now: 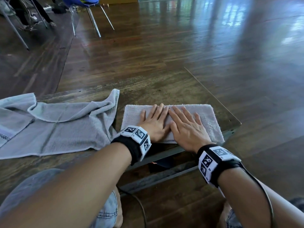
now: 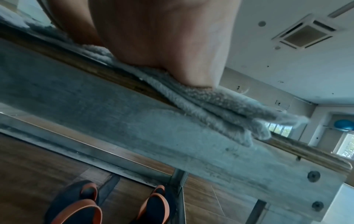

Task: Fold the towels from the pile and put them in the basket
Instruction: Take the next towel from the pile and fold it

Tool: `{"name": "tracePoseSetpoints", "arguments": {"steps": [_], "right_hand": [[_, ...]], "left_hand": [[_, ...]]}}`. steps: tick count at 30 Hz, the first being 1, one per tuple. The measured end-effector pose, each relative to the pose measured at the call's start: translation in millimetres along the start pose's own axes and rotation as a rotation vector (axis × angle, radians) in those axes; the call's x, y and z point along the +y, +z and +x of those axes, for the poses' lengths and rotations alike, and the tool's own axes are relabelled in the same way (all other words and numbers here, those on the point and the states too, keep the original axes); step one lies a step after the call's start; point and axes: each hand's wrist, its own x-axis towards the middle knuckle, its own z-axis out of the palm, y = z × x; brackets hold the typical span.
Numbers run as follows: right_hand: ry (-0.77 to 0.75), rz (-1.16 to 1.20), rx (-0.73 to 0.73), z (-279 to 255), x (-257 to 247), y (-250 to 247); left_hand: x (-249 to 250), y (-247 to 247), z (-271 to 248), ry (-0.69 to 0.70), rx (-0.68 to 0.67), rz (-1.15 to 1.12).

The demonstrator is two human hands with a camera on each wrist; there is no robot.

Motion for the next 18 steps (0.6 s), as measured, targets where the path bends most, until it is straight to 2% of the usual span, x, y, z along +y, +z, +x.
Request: {"name": "tracePoseSetpoints", "arguments": {"steps": [5,10,18], "right_hand": [[0.047,-0.022,-0.037,-0.1,6.1,-0.7],[0.087,-0.037,-0.081,3.7,12.5,-0.9],[0.246,-0.074,-0.150,-0.5,29.5,-13.0]], "left_hand": [[-9.6,-2.5,-0.7,0.014,-0.052,0.003],[-23.7,-8.9,-11.0,-0.042,-0.112,-0.027],[-43.8,-16.4,-27.1,-0.106,-0.115,-0.053]]}}
